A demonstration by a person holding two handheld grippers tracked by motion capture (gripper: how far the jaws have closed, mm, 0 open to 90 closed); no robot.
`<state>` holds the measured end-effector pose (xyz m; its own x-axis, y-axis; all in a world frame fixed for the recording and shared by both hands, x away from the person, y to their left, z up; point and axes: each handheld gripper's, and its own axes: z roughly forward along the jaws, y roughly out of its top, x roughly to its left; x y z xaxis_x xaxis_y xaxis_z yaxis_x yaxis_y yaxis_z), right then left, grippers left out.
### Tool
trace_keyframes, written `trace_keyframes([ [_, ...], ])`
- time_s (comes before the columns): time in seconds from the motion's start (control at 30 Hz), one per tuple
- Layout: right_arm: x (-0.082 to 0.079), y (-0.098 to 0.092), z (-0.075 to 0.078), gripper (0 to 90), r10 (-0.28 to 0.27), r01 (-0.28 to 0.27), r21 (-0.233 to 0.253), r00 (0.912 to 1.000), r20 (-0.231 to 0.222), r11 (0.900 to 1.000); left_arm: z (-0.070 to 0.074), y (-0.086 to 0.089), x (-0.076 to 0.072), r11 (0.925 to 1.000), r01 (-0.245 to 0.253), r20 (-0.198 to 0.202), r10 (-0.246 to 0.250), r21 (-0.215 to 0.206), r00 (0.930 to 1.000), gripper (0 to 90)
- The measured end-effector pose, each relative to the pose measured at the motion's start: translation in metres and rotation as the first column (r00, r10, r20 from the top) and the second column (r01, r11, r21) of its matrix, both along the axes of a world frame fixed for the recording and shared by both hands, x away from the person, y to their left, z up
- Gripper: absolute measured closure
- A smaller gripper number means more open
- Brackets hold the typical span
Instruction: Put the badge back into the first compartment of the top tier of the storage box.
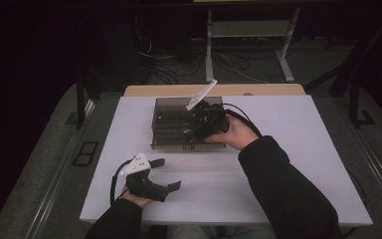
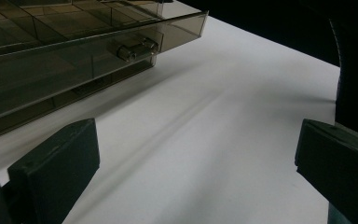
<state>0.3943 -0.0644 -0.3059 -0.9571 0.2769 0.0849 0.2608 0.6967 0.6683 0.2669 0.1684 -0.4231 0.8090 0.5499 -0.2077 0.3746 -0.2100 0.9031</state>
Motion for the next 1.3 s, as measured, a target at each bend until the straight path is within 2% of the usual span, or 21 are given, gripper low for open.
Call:
trace_keyframes([
  [0.6, 0.014, 0.028, 0.001, 57.2, 0.015, -0.015, 0.002, 0.9999, -0.007, 1.0, 0.0, 0.0, 0.0, 1.0, 0.004, 0.002, -0.004, -0.004, 1.0, 0.0],
  [1.07, 0.024, 0.045, -0.01, 57.3, 0.015, -0.014, 0.03, 0.9997, -0.019, 0.999, 0.001, 0.0, 0.0, 1.0, 0.006, 0.002, -0.006, -0.006, 1.0, 0.0],
  [1.3, 0.028, 0.054, -0.019, 57.3, 0.024, -0.023, 0.025, 0.9996, -0.013, 0.999, 0.001, 0.0, 0.0, 0.9999, 0.004, 0.002, -0.004, -0.012, 1.0, 0.0],
])
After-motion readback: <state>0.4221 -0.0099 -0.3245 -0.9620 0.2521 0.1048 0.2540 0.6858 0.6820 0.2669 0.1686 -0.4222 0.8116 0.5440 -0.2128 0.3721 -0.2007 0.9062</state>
